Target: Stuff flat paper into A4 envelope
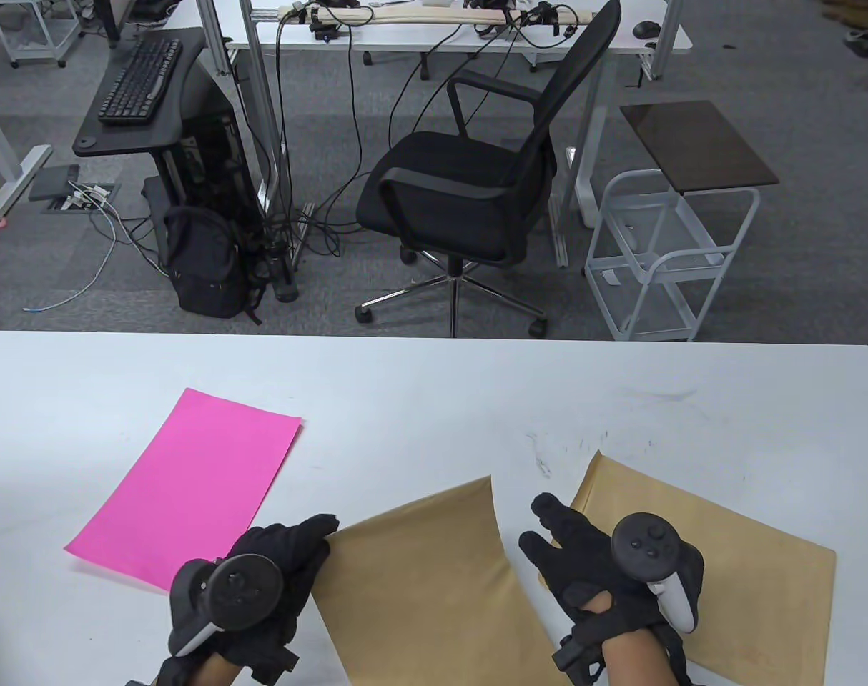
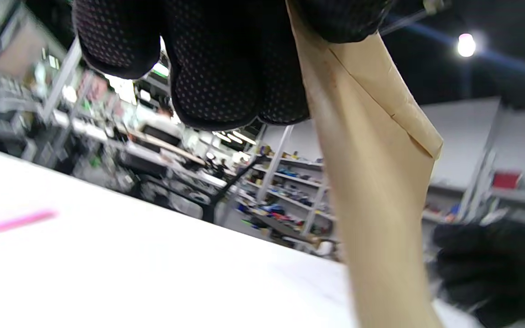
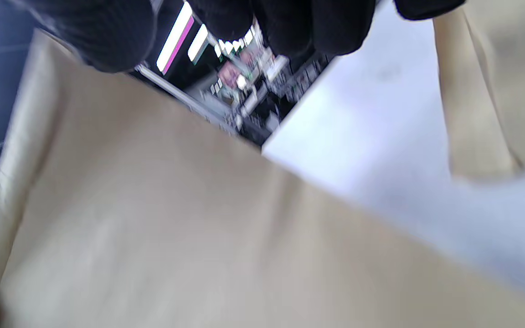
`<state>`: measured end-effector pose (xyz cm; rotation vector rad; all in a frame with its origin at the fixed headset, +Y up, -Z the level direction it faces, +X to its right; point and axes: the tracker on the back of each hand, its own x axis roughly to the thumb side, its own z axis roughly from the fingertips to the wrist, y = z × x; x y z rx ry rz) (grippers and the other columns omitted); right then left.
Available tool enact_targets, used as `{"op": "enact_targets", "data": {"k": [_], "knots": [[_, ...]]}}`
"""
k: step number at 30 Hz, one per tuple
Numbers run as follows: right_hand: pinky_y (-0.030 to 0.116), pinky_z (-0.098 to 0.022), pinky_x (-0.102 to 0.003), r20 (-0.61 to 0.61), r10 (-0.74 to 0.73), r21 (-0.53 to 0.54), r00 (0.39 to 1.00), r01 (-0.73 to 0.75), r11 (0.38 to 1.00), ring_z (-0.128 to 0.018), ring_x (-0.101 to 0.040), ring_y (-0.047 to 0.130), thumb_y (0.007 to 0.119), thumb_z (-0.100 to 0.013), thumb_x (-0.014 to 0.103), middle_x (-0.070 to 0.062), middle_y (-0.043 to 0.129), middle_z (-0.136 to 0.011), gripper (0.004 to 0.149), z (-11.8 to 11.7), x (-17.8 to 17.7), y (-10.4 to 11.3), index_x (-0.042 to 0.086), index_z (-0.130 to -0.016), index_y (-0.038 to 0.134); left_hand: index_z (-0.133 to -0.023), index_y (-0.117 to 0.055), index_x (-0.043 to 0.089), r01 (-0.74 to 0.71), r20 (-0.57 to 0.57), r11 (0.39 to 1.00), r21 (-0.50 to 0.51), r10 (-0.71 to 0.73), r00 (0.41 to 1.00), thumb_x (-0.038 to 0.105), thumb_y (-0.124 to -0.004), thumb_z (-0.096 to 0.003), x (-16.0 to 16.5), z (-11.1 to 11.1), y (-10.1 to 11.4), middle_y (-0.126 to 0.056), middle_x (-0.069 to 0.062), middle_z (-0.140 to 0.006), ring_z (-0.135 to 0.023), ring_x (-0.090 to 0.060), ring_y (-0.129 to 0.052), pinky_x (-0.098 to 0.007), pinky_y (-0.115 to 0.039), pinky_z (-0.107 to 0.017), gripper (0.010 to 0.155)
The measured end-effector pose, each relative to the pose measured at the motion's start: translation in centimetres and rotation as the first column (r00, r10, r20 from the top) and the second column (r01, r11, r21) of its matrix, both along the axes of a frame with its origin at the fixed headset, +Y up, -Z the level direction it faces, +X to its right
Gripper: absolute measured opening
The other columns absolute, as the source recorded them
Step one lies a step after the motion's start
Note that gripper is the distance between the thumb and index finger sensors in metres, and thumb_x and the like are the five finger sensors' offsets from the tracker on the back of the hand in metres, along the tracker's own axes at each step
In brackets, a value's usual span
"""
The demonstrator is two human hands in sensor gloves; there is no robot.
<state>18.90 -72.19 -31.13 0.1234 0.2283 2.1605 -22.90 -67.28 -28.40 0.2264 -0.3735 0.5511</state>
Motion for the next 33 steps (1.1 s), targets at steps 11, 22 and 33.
{"op": "enact_targets", "data": {"k": [11, 22, 33], "knots": [[0.085, -0.044, -0.047, -0.138, -0.278, -0.096, 0.951, 0.266, 0.959, -0.054, -0.023, 0.104, 0.085, -0.048, 0.039, 0.006, 0.093, -0.073, 0.041, -0.2, -0.6, 0.4, 0.033, -0.089, 0.083, -0.092, -0.080, 0.031, -0.368, 0.032, 0.914, -0.169, 0.378, 0.925, 0.040, -0.070, -0.0470, -2.6, -1.4, -1.3, -0.099, 0.012, -0.077, -0.068, -0.019, -0.106, -0.051, -0.082, -0.066, 0.047], [0.083, -0.046, -0.048, 0.221, -0.065, 0.444, 0.973, -0.041, 0.895, -0.055, -0.022, 0.103, 0.086, -0.048, 0.039, 0.007, 0.094, -0.072, 0.040, 3.9, -0.1, 11.6, 0.032, -0.087, 0.085, -0.111, -0.043, 0.021, -0.405, -0.038, 0.891, -0.204, 0.407, 0.913, 0.052, -0.070, -0.0467, -4.0, -1.7, -1.3, -0.060, -0.003, -0.113, -0.101, -0.033, -0.079, -0.058, -0.068, -0.076, 0.076], [0.080, -0.053, -0.049, 0.409, 0.503, 0.571, 0.761, -0.644, 0.510, -0.069, -0.023, 0.099, 0.084, -0.049, 0.040, 0.009, 0.091, -0.079, 0.042, 0.3, -10.8, 13.3, 0.034, -0.090, 0.080, -0.112, -0.042, 0.024, -0.339, 0.017, 0.922, -0.189, 0.349, 0.937, 0.053, -0.070, -0.0467, -2.9, -1.3, -1.0, -0.054, -0.002, -0.117, -0.110, -0.035, -0.067, -0.060, -0.063, -0.079, 0.077]]}}
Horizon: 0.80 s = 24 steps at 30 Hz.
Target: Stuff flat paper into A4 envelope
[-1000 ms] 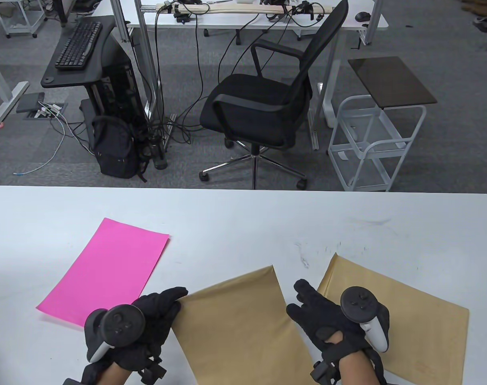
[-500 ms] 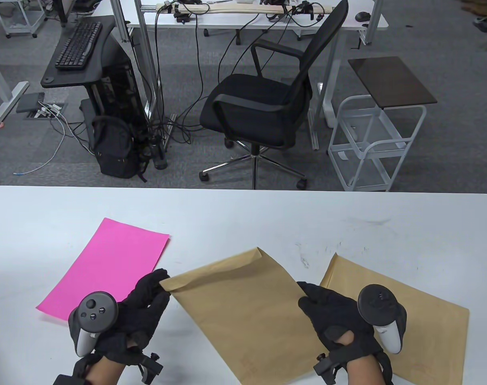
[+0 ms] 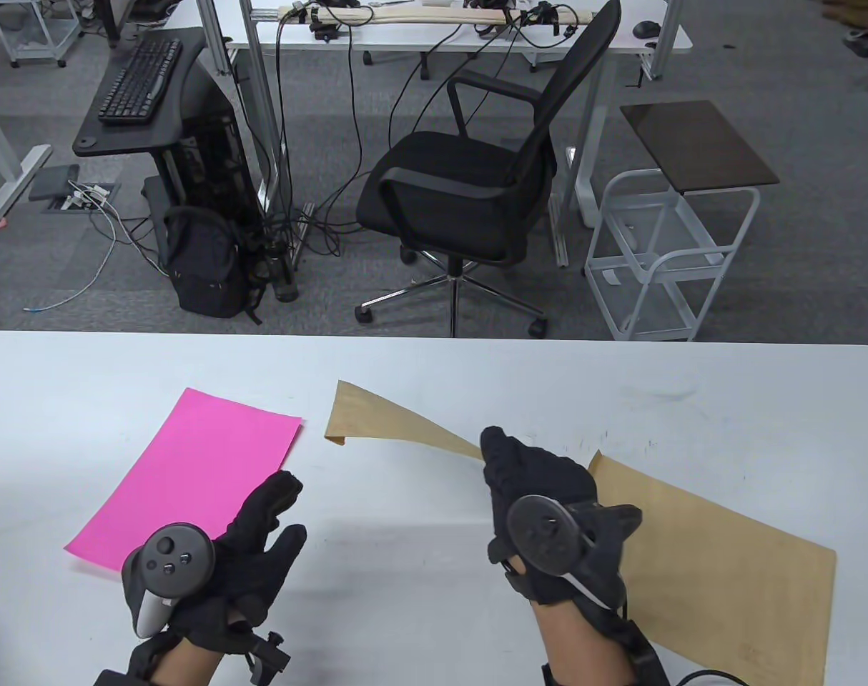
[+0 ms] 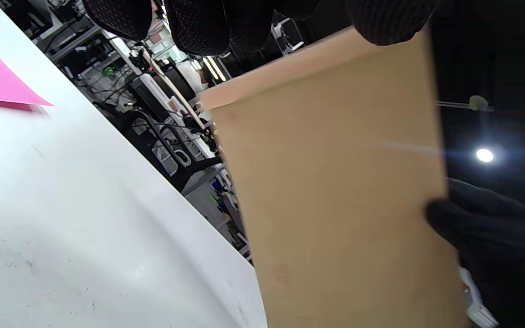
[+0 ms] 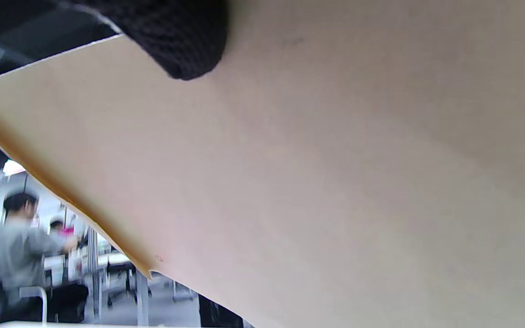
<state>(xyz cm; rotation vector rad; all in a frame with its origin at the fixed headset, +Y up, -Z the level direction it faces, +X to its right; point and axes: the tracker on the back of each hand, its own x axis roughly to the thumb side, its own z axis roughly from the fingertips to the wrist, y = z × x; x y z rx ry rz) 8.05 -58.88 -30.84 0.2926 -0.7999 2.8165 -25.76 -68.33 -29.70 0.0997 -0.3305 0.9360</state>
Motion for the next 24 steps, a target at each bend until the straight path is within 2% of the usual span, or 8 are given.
{"op": "enact_targets", "data": {"k": [2, 6, 10, 18, 21, 24], "knots": [[0.080, -0.053, -0.049, -0.009, 0.099, -0.050, 0.995, -0.099, 0.994, -0.070, -0.024, 0.098, 0.084, -0.049, 0.040, 0.009, 0.090, -0.080, 0.042, -1.6, -2.4, -2.3, 0.034, -0.091, 0.080, -0.113, -0.040, 0.025, 0.003, 0.007, 1.000, 0.003, -0.003, 1.000, 0.053, -0.070, -0.0467, 0.2, 0.1, 0.1, -0.049, -0.003, -0.119, -0.112, -0.035, -0.062, -0.061, -0.061, -0.080, 0.078], [0.079, -0.054, -0.050, -0.050, 0.222, -0.148, 0.974, -0.227, 0.962, -0.071, -0.024, 0.097, 0.084, -0.049, 0.040, 0.009, 0.090, -0.081, 0.043, -4.3, -4.7, -6.8, 0.035, -0.091, 0.079, -0.113, -0.039, 0.025, 0.001, 0.007, 1.000, -0.002, -0.001, 1.000, 0.053, -0.070, -0.0467, 0.1, 0.1, 0.0, -0.046, -0.004, -0.119, -0.113, -0.036, -0.059, -0.061, -0.060, -0.080, 0.079], [0.076, -0.056, -0.053, -0.066, 0.239, -0.285, 0.969, -0.248, 0.926, -0.077, -0.027, 0.093, 0.083, -0.050, 0.039, 0.007, 0.085, -0.086, 0.044, -7.2, -5.4, -10.7, 0.036, -0.093, 0.077, -0.113, -0.040, 0.025, -0.004, -0.003, 1.000, -0.005, 0.004, 1.000, 0.053, -0.070, -0.0467, -0.3, -0.1, -0.1, -0.046, -0.004, -0.119, -0.113, -0.037, -0.059, -0.062, -0.060, -0.080, 0.078], [0.069, -0.062, -0.057, -0.005, 0.279, -0.532, 0.960, -0.239, 0.812, -0.087, -0.030, 0.083, 0.083, -0.049, 0.037, 0.006, 0.076, -0.095, 0.047, -11.9, -4.9, -15.5, 0.038, -0.095, 0.073, -0.113, -0.041, 0.024, -0.004, -0.023, 1.000, -0.017, 0.004, 1.000, 0.053, -0.070, -0.0468, -1.0, -0.4, -0.3, -0.047, -0.004, -0.119, -0.113, -0.037, -0.060, -0.062, -0.060, -0.080, 0.078], [0.068, -0.062, -0.058, 0.015, 0.278, -0.584, 0.960, -0.217, 0.782, -0.088, -0.029, 0.082, 0.084, -0.049, 0.038, 0.007, 0.074, -0.096, 0.047, -12.7, -4.4, -16.8, 0.039, -0.095, 0.073, -0.113, -0.041, 0.024, 0.002, -0.028, 1.000, -0.021, -0.002, 1.000, 0.053, -0.070, -0.0469, -1.1, -0.5, -0.5, -0.048, -0.004, -0.119, -0.113, -0.037, -0.060, -0.062, -0.060, -0.080, 0.078], [0.064, -0.065, -0.059, 0.014, 0.227, -0.690, 0.974, -0.155, 0.707, -0.093, -0.027, 0.074, 0.082, -0.048, 0.042, 0.007, 0.065, -0.101, 0.050, -13.3, -3.4, -18.4, 0.039, -0.096, 0.069, -0.112, -0.041, 0.024, 0.004, -0.031, 1.000, -0.027, -0.005, 1.000, 0.053, -0.071, -0.0468, -1.2, -0.5, -0.6, -0.048, -0.004, -0.119, -0.112, -0.037, -0.060, -0.062, -0.060, -0.080, 0.077]]}}
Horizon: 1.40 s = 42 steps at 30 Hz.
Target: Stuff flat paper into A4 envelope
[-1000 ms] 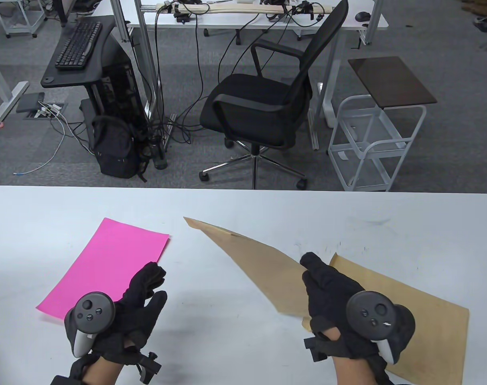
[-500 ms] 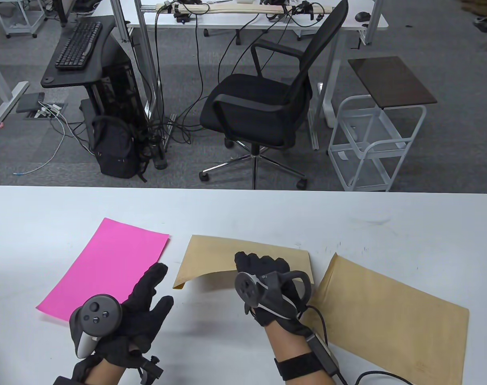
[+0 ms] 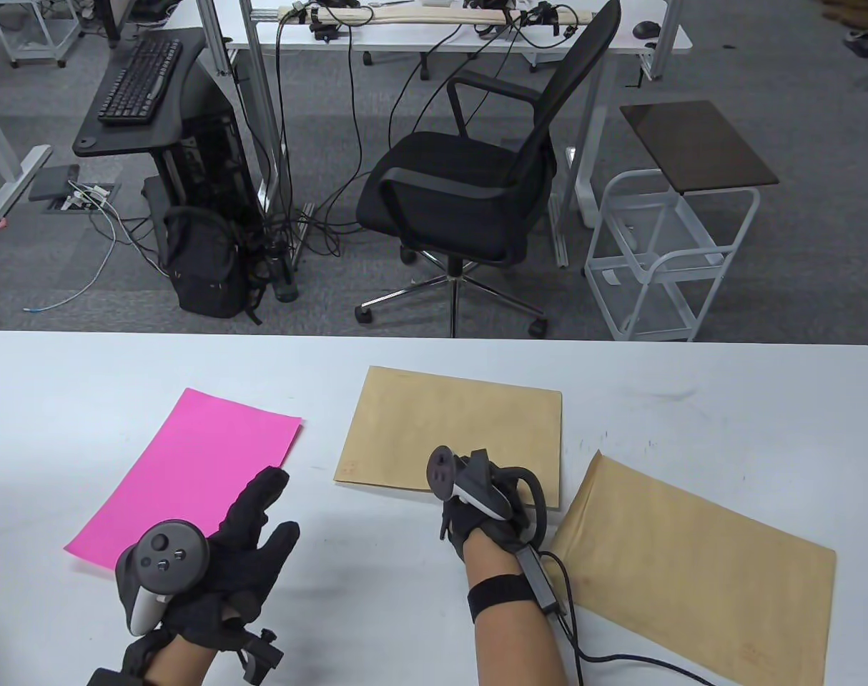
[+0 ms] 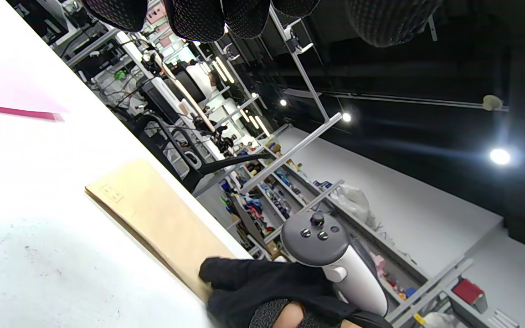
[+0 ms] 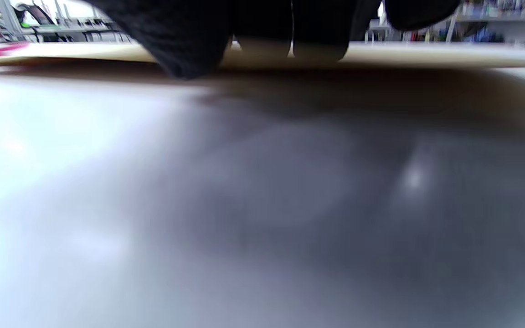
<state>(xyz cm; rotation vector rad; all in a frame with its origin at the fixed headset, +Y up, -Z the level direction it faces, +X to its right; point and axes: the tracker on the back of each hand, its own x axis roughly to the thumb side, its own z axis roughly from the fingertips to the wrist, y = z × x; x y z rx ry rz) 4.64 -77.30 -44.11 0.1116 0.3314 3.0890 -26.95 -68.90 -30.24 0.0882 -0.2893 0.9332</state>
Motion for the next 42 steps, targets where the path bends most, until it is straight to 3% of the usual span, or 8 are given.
{"op": "enact_targets", "data": {"k": [2, 5, 11, 16, 20, 27, 38, 42], "knots": [[0.058, -0.066, -0.062, 0.047, -0.117, -0.005, 0.992, 0.118, 0.993, -0.098, -0.029, 0.064, 0.082, -0.048, 0.042, 0.006, 0.057, -0.105, 0.054, 0.3, 0.7, -0.5, 0.038, -0.099, 0.065, -0.112, -0.041, 0.024, 0.004, -0.002, 1.000, -0.005, -0.004, 1.000, 0.053, -0.071, -0.0469, 0.0, 0.0, -0.1, -0.048, -0.004, -0.119, -0.112, -0.037, -0.060, -0.062, -0.060, -0.080, 0.077], [0.057, -0.067, -0.061, 0.042, -0.111, 0.020, 0.993, 0.111, 0.994, -0.099, -0.029, 0.061, 0.081, -0.048, 0.046, 0.005, 0.054, -0.106, 0.057, 0.6, 1.4, -0.2, 0.037, -0.101, 0.062, -0.112, -0.041, 0.024, 0.014, -0.001, 1.000, -0.011, -0.014, 1.000, 0.053, -0.071, -0.0469, 0.0, -0.1, -0.3, -0.048, -0.004, -0.119, -0.112, -0.037, -0.061, -0.062, -0.060, -0.080, 0.077], [0.057, -0.067, -0.061, 0.114, -0.136, 0.110, 0.984, 0.123, 0.986, -0.099, -0.033, 0.060, 0.082, -0.047, 0.052, 0.001, 0.051, -0.107, 0.062, 2.9, 4.8, 3.3, 0.035, -0.102, 0.061, -0.112, -0.042, 0.024, 0.032, -0.004, 0.999, -0.017, -0.032, 0.999, 0.053, -0.071, -0.0468, 0.1, -0.1, -0.3, -0.049, -0.004, -0.119, -0.112, -0.037, -0.061, -0.063, -0.058, -0.080, 0.077], [0.055, -0.067, -0.061, 0.262, -0.070, 0.050, 0.962, 0.059, 0.997, -0.101, -0.036, 0.055, 0.083, -0.045, 0.062, -0.001, 0.043, -0.110, 0.075, 6.3, 8.6, 4.0, 0.033, -0.107, 0.052, -0.112, -0.042, 0.024, 0.077, 0.013, 0.997, -0.015, -0.077, 0.997, 0.052, -0.070, -0.0471, 0.4, -0.1, -0.3, -0.050, -0.004, -0.119, -0.112, -0.037, -0.060, -0.064, -0.058, -0.080, 0.077], [0.056, -0.067, -0.061, 0.351, -0.016, -0.027, 0.936, 0.027, 0.999, -0.100, -0.039, 0.055, 0.084, -0.042, 0.067, -0.004, 0.041, -0.109, 0.085, 9.0, 10.9, 2.7, 0.029, -0.108, 0.047, -0.112, -0.042, 0.024, 0.095, 0.025, 0.995, -0.024, -0.095, 0.995, 0.053, -0.071, -0.0470, 0.6, -0.2, -0.4, -0.050, -0.004, -0.119, -0.112, -0.038, -0.060, -0.064, -0.058, -0.080, 0.077], [0.057, -0.066, -0.061, 0.416, 0.013, -0.203, 0.909, 0.078, 0.976, -0.099, -0.044, 0.055, 0.086, -0.038, 0.071, -0.009, 0.038, -0.108, 0.095, 11.1, 11.7, 0.5, 0.023, -0.109, 0.044, -0.113, -0.042, 0.023, 0.108, 0.032, 0.994, -0.025, -0.107, 0.994, 0.053, -0.071, -0.0470, 0.7, -0.2, -0.5, -0.050, -0.004, -0.118, -0.112, -0.038, -0.060, -0.064, -0.058, -0.080, 0.077], [0.067, -0.062, -0.057, 0.391, 0.020, -0.112, 0.920, 0.026, 0.993, -0.092, -0.042, 0.069, 0.087, -0.042, 0.060, -0.009, 0.057, -0.103, 0.076, 11.4, 11.7, 0.4, 0.022, -0.103, 0.062, -0.112, -0.043, 0.023, 0.155, 0.051, 0.987, -0.044, -0.153, 0.987, 0.053, -0.071, -0.0469, 1.0, -0.4, -1.2, -0.051, -0.004, -0.118, -0.112, -0.038, -0.061, -0.063, -0.058, -0.080, 0.077], [0.075, -0.057, -0.055, 0.314, 0.086, -0.057, 0.946, -0.071, 0.996, -0.086, -0.044, 0.077, 0.080, -0.046, 0.055, -0.013, 0.064, -0.096, 0.066, 11.5, 11.1, 0.1, 0.018, -0.098, 0.066, -0.112, -0.043, 0.023, 0.161, 0.056, 0.986, -0.049, -0.158, 0.986, 0.053, -0.071, -0.0469, 1.1, -0.5, -1.3, -0.051, -0.004, -0.118, -0.112, -0.038, -0.061, -0.064, -0.058, -0.080, 0.077]]}}
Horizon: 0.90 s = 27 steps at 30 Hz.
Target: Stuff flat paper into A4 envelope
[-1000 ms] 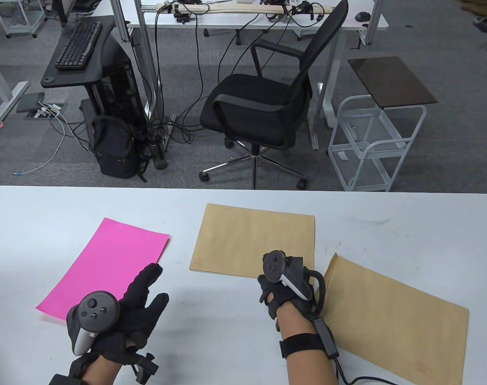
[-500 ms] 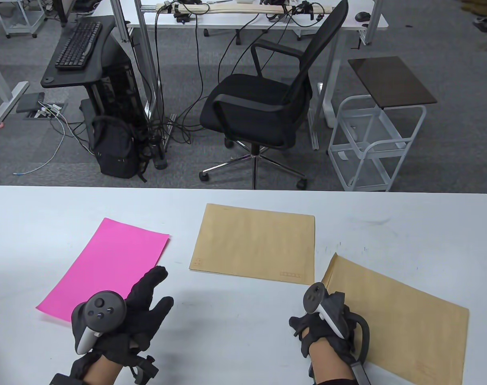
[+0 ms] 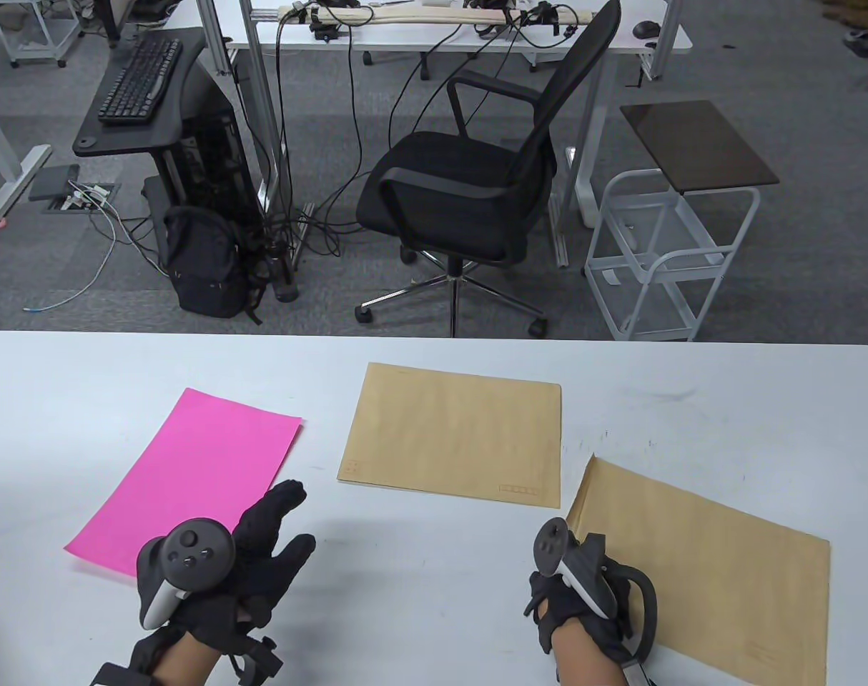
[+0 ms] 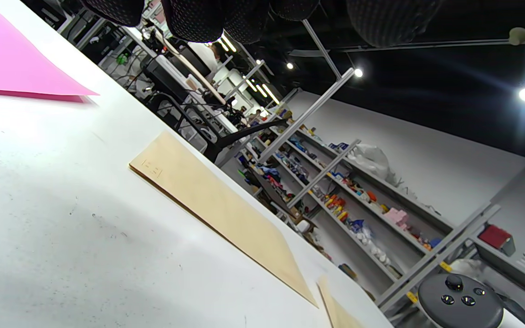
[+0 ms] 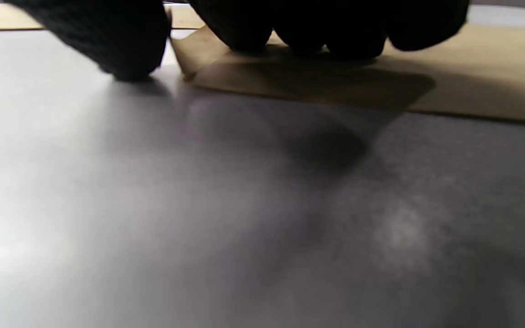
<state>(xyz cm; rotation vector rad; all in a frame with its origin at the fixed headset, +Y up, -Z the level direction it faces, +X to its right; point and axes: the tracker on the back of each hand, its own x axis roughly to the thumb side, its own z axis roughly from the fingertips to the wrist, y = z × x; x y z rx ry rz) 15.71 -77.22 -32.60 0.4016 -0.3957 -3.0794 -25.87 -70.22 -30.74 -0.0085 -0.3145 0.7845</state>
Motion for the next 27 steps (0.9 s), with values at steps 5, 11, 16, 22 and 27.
{"op": "enact_targets", "data": {"k": [5, 11, 16, 22, 27], "knots": [[0.077, -0.055, -0.054, 0.041, -0.037, 0.041, 0.998, 0.036, 0.999, -0.084, -0.044, 0.078, 0.082, -0.047, 0.051, -0.012, 0.065, -0.094, 0.053, 0.0, 0.1, -0.1, 0.021, -0.089, 0.072, -0.112, -0.043, 0.023, 0.007, -0.009, 1.000, 0.003, -0.007, 1.000, 0.053, -0.071, -0.0469, -0.3, -0.1, 0.1, -0.051, -0.004, -0.118, -0.112, -0.037, -0.061, -0.063, -0.058, -0.080, 0.077], [0.078, -0.054, -0.054, 0.060, -0.032, 0.039, 0.998, 0.029, 0.999, -0.083, -0.042, 0.080, 0.083, -0.046, 0.047, -0.011, 0.067, -0.094, 0.040, -0.1, 0.2, 0.2, 0.024, -0.080, 0.080, -0.112, -0.043, 0.023, -0.001, -0.023, 1.000, -0.004, 0.001, 1.000, 0.053, -0.071, -0.0469, -0.7, -0.3, 0.0, -0.051, -0.009, -0.118, -0.112, -0.038, -0.061, -0.063, -0.058, -0.080, 0.077], [0.080, -0.052, -0.052, 0.112, -0.230, 0.059, 0.967, 0.224, 0.973, -0.079, -0.039, 0.088, 0.083, -0.046, 0.046, -0.009, 0.074, -0.091, 0.041, 0.3, 0.2, 2.5, 0.022, -0.080, 0.081, -0.112, -0.044, 0.023, -0.025, -0.039, 1.000, -0.001, 0.025, 0.999, 0.053, -0.071, -0.0468, -1.4, -0.4, 0.3, -0.052, -0.004, -0.118, -0.112, -0.038, -0.062, -0.063, -0.058, -0.080, 0.077], [0.080, -0.052, -0.052, 0.000, -0.361, 0.081, 0.932, 0.360, 0.929, -0.077, -0.039, 0.089, 0.083, -0.047, 0.046, -0.009, 0.074, -0.090, 0.040, 1.2, -4.7, 5.4, 0.022, -0.080, 0.081, -0.112, -0.044, 0.023, -0.054, -0.056, 0.999, -0.002, 0.054, 0.997, 0.053, -0.071, -0.0469, -2.0, -0.5, 0.5, -0.052, -0.009, -0.118, -0.112, -0.038, -0.062, -0.063, -0.058, -0.080, 0.077], [0.080, -0.052, -0.052, -0.040, -0.547, -0.009, 0.836, 0.547, 0.837, -0.076, -0.037, 0.091, 0.085, -0.047, 0.046, -0.009, 0.076, -0.090, 0.040, 1.2, -11.0, 5.3, 0.023, -0.079, 0.083, -0.112, -0.045, 0.023, -0.078, -0.060, 0.997, -0.011, 0.077, 0.995, 0.053, -0.071, -0.0469, -2.1, -0.4, 0.5, -0.052, -0.008, -0.118, -0.111, -0.038, -0.062, -0.063, -0.059, -0.080, 0.076]]}}
